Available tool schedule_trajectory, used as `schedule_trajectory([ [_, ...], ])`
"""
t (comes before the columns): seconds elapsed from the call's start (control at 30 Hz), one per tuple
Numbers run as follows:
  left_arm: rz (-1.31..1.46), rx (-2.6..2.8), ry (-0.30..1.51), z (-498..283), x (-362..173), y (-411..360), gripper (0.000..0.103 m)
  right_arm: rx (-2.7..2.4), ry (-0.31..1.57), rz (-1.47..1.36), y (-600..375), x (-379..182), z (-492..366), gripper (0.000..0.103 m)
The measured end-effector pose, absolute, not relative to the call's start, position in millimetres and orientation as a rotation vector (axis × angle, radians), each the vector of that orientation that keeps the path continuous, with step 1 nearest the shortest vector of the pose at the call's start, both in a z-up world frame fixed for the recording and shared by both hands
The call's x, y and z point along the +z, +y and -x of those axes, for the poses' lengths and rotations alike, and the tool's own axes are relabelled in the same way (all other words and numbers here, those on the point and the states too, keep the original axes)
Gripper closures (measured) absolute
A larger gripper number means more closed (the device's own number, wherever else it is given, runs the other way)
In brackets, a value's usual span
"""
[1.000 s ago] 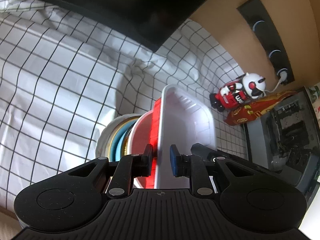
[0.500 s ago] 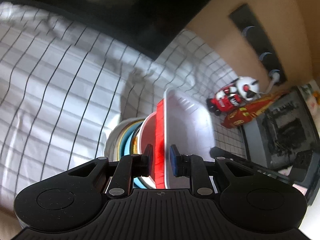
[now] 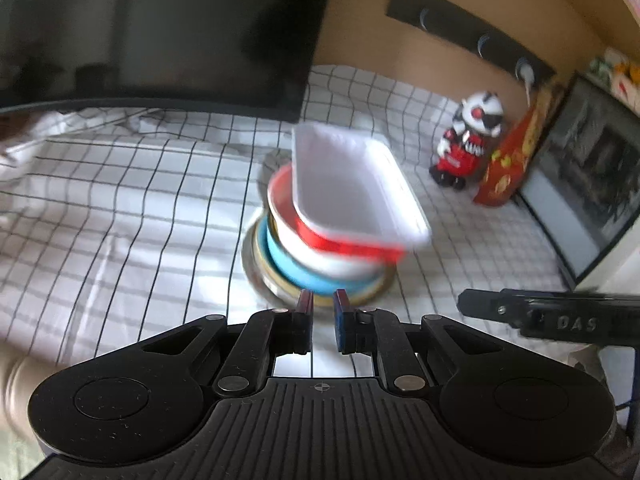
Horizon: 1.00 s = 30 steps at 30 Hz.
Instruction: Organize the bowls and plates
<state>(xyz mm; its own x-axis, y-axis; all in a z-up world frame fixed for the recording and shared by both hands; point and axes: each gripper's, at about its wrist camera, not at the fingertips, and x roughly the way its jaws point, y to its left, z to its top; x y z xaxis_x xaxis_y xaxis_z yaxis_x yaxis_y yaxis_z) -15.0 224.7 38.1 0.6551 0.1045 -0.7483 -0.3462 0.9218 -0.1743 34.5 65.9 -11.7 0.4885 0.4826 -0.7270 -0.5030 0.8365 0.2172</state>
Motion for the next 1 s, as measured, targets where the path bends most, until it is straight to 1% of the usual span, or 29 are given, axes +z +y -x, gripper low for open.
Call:
schedule_trajectory([
  [0.2, 0.272, 0.280, 0.860, 36.7, 41.0, 177.2, 0.090, 0.596, 0.950, 0.016, 46.5, -21.3, 6.5, 0.037],
  [0.37, 0.272, 0.260, 0.895, 46.6, 35.6, 157.7, 0.090, 0.588, 0.933, 0.016, 36.5, -19.8, 21.9, 0.037],
  [1.0, 0.300, 0.270, 0.892, 58.2, 39.9, 142.4, 0.090, 0.609, 0.938, 0.049, 32.1, -21.1, 32.4, 0.037],
])
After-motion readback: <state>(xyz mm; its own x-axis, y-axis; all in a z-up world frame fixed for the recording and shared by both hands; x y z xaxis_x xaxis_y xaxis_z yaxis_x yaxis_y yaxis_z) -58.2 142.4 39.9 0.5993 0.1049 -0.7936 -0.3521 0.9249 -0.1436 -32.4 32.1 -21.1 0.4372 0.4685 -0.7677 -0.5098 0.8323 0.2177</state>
